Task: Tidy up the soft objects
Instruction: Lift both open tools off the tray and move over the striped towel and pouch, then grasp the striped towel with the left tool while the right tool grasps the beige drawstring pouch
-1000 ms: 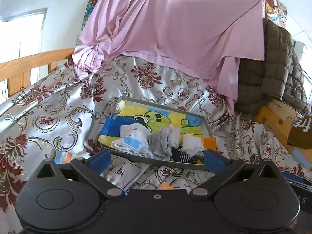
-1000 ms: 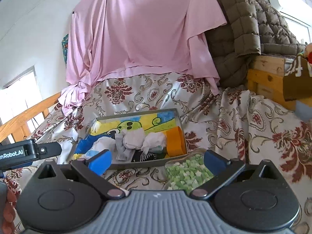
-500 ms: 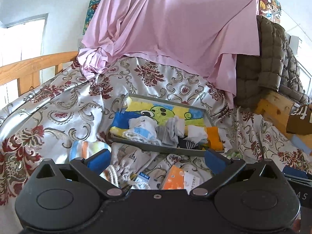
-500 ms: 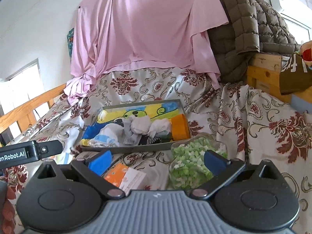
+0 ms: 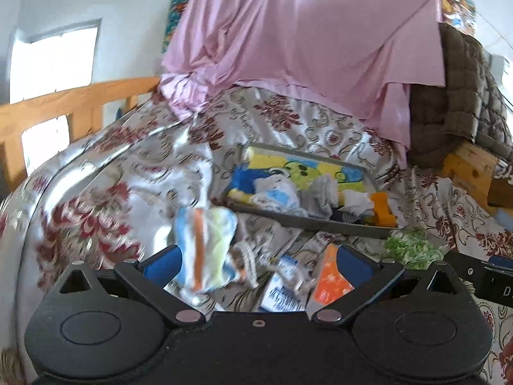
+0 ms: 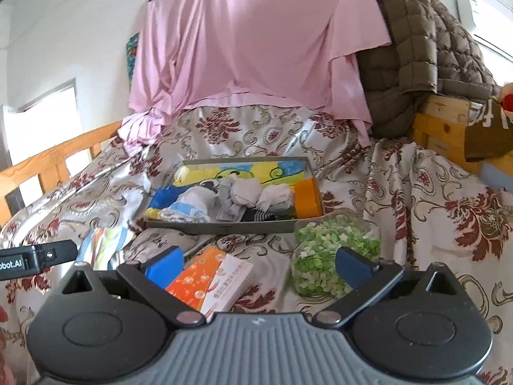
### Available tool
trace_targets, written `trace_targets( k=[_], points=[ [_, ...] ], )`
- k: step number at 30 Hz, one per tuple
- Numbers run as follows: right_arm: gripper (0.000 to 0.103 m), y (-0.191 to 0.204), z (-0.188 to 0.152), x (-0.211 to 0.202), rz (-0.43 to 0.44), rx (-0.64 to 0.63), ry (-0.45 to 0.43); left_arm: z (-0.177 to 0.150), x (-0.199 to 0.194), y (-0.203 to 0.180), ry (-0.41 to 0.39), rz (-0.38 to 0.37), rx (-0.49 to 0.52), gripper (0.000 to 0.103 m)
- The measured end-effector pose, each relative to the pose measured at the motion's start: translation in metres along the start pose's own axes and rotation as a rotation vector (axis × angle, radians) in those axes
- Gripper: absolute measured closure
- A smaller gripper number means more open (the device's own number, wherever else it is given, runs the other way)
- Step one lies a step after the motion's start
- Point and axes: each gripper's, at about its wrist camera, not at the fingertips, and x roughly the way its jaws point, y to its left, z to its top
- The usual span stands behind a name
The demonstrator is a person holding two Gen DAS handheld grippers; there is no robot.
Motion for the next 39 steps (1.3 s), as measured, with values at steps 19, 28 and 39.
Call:
trace_targets(
  k=[19, 28, 39],
  points=[
    [0.000, 0.035, -0.013, 0.023, 0.084, -0.154, 0.118, -0.015, 0.013, 0.022, 0.128, 0.145, -0.042, 0.001],
    [0.000, 0.051, -0.020, 0.032, 0.149, -0.200, 0.145, -0.013, 0.019, 0.032, 0.174, 0.183, -0.084, 0.001],
    [0.000, 0.063, -0.019, 0.037, 0.191, -0.215, 0.093, 0.008, 0.036, 0.040, 0.222, 0.175, -0.015, 0.001]
  ],
)
